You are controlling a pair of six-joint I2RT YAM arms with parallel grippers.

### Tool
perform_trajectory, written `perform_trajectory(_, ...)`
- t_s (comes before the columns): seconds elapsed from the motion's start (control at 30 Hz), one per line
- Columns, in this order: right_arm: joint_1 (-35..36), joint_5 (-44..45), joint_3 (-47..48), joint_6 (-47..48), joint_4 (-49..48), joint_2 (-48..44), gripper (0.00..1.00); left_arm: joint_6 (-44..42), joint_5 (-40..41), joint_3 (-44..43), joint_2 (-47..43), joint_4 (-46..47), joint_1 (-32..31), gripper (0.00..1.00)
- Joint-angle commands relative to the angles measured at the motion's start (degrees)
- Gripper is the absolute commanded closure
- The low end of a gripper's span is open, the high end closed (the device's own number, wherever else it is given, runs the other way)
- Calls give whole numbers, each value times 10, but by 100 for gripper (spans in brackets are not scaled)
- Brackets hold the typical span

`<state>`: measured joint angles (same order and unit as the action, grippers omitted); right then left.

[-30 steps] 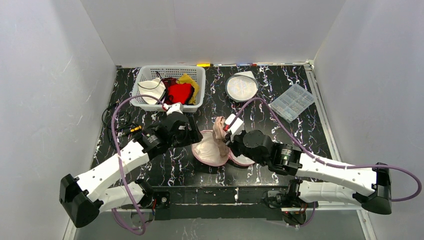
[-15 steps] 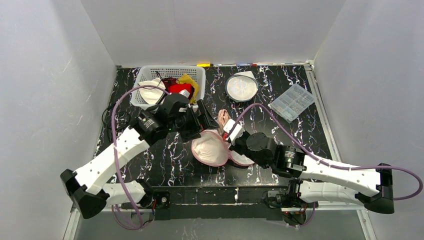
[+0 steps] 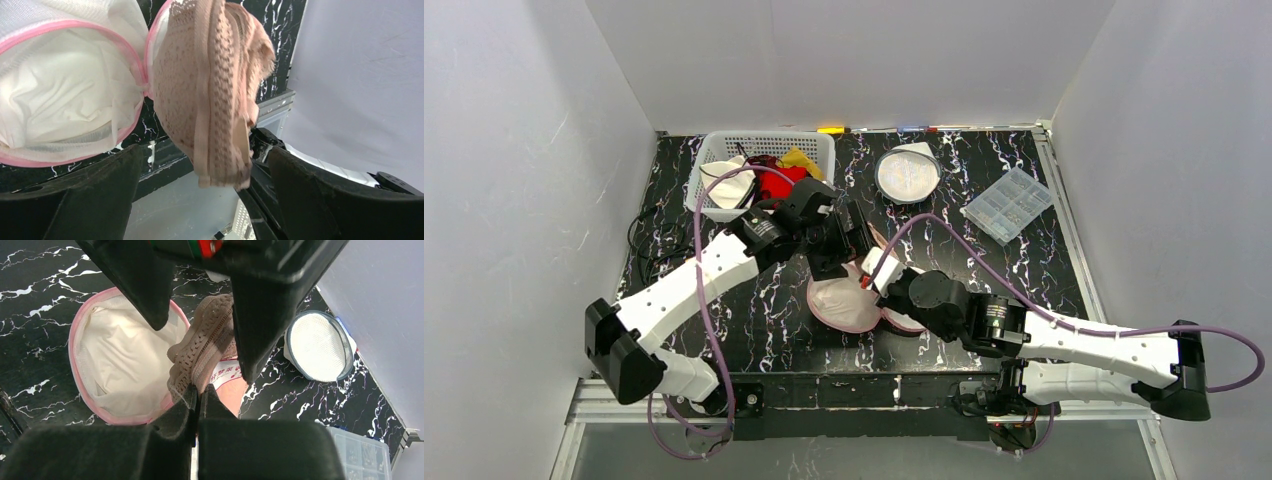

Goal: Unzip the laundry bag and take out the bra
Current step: Pick up the bra from the laundry bag.

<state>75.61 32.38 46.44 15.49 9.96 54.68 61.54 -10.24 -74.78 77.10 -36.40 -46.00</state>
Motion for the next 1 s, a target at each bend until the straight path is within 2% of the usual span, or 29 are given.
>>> perform_trajectory(0.0,6,8,28,6,-32,2,99,-6,-14,-8,27,1,-2,10)
perform_trajectory(0.13,9,5,30,4,-31,4,99,-5,-10,1,40,17,-2,25)
perform_trajectory(0.27,14,7,37,4,-28,9,99,1,-11,4,51,26,-2,45)
perform_trajectory(0.53,21,2,49,-9,-8,10,99,7,-10,18,46,46,-2,96)
perform_trajectory(0.57,22,-8,54,-16,-1,9,91,9,-9,21,44,47,-2,100)
perform_trajectory(0.6,22,-19,61,-23,5,8,71,11,-5,23,42,49,-2,100)
perform_trajectory(0.63,22,-33,68,-31,12,7,56,15,-3,26,38,51,-2,100)
perform_trajectory(0.7,22,-48,85,-51,26,4,32,16,3,28,32,53,-2,100)
perform_trajectory(0.73,22,-58,95,-63,33,2,15,16,8,28,28,51,-1,100)
perform_trajectory(0.77,22,-66,111,-73,40,-1,3,15,15,27,25,49,-1,100)
perform_trajectory(0.97,22,-124,185,-124,58,-31,1,-16,34,28,-7,71,14,100)
